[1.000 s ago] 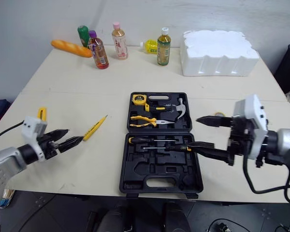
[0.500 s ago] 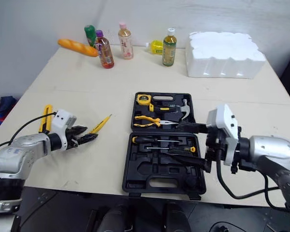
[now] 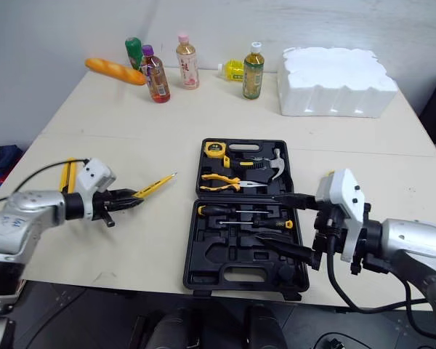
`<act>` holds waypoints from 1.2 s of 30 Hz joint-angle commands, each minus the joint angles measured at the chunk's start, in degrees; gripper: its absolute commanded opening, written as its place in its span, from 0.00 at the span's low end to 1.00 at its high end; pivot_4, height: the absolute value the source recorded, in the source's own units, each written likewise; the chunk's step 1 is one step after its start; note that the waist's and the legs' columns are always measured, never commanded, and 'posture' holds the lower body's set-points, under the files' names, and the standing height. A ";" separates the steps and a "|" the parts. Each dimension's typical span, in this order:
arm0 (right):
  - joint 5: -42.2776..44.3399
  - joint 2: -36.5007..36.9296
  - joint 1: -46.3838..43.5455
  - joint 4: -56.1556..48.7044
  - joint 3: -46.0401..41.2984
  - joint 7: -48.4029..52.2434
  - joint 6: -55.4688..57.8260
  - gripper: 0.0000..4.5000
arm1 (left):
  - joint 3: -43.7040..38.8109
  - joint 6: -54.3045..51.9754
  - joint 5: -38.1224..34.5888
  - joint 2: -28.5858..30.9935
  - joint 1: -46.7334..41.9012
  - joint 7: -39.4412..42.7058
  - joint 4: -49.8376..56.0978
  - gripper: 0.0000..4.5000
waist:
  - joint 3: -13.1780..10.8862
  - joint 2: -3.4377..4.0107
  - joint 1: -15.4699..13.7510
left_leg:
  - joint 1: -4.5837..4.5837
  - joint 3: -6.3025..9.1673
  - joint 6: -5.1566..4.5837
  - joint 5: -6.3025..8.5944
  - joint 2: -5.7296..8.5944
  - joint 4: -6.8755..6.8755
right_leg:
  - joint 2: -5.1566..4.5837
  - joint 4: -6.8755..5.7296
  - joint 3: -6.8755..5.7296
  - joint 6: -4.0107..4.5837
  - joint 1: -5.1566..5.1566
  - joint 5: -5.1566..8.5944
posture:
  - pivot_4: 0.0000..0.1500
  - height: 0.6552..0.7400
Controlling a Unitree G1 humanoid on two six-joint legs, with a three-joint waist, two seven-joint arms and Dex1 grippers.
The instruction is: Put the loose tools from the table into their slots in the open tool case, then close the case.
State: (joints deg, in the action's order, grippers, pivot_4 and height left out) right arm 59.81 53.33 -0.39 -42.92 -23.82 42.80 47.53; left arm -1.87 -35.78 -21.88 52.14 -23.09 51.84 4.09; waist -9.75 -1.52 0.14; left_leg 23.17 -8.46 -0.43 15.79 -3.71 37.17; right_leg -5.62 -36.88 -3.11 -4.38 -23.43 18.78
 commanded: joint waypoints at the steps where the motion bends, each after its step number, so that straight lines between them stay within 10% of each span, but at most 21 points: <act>1: 2.35 1.40 4.36 -2.46 -6.67 1.36 0.26 1.00 | 0.45 1.55 -5.96 3.11 -3.66 11.29 10.04 0.12 | 0.00 -0.01 -0.30 | 0.03 0.00 0.00 0.00 0.00 -0.01 | 0.00 0.02 0.00 0.00 -0.01 0.00 | 1.00 0.95; 14: -3.40 -0.61 19.39 -6.05 -10.45 3.02 -2.51 1.00 | 24.78 0.81 8.28 -6.67 -13.37 11.87 12.14 0.12 | -0.05 -0.08 -0.13 | -0.02 0.03 -0.01 -0.04 -0.02 0.04 | 0.78 0.20 0.18 -0.16 0.11 -0.09 | 1.00 0.95; 34: -3.35 -1.08 22.60 -8.20 -11.47 0.00 -3.22 1.00 | 29.52 -5.82 14.09 -13.83 -16.15 10.68 8.77 0.12 | -0.04 -0.08 -0.48 | 0.00 0.07 0.01 -0.05 -0.09 0.22 | 0.92 0.08 0.31 -0.13 0.14 -0.07 | 1.00 0.95; 36: -3.36 -0.94 22.66 -8.12 -11.50 0.00 -3.35 1.00 | 29.26 -6.07 14.22 -14.06 -16.21 10.81 8.80 0.35 | -0.04 -0.08 -0.69 | 0.00 0.08 0.00 -0.05 -0.09 0.28 | 0.91 0.08 0.31 -0.14 0.16 -0.07 | 1.00 0.95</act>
State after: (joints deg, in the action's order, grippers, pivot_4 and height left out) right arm 56.20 52.45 22.09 -49.43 -34.09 42.82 45.04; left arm 27.33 -41.34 -7.59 38.42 -39.00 62.59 12.56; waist -9.80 -1.60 -0.56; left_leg 23.17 -8.39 -0.43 15.74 -3.80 37.46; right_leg -4.71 -36.81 -2.80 -4.52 -23.26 18.71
